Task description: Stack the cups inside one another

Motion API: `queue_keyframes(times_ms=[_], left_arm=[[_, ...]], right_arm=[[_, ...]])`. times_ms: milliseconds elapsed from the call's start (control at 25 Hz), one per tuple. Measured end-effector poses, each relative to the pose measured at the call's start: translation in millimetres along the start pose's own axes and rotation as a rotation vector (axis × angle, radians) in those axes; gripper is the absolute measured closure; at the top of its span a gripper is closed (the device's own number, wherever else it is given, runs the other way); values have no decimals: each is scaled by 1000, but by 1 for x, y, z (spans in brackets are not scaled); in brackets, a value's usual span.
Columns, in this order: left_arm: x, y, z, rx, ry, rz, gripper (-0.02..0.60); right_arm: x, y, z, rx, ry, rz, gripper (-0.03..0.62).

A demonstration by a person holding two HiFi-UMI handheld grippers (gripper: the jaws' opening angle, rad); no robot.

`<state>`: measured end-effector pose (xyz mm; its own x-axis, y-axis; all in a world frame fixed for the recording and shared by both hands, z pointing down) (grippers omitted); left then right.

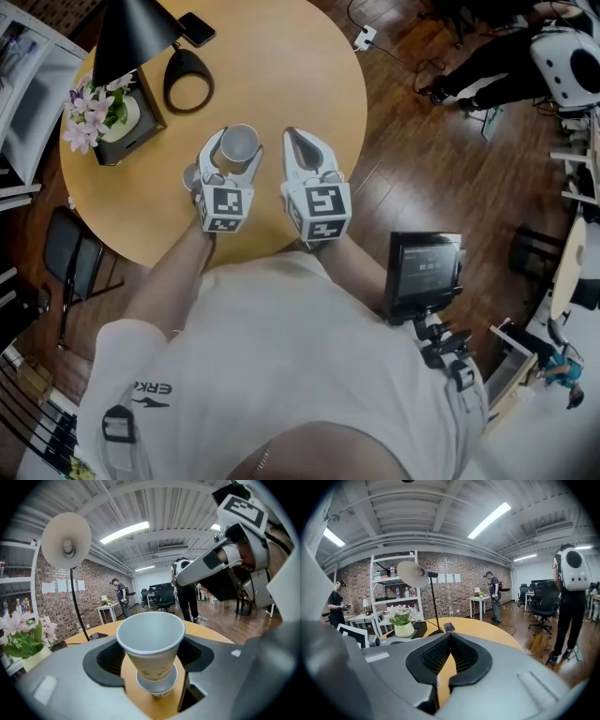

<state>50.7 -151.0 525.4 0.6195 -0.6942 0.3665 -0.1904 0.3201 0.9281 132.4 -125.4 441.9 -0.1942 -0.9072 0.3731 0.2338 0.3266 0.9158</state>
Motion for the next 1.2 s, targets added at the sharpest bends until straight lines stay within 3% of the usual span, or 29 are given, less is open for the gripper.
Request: queue_keyframes(times_ms=[640,1200], left_arm=[[17,37,8,-14,-8,80,247],[16,35,2,-8,4,82,245]], right_arm=[[18,14,5,22,-11,34,580],[17,20,3,23,-9,58,580]])
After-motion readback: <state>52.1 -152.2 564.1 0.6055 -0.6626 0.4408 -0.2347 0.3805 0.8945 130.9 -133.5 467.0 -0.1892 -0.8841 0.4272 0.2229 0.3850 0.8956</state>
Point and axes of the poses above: the fingertips, and each gripper's own axes: x forward along the fingers, z to its left, y out of its underside, the point moved 1 cm from there along -x, backward along the fingers, and after that the axes turned 15 degrees about -x, right-handed, at the moved point
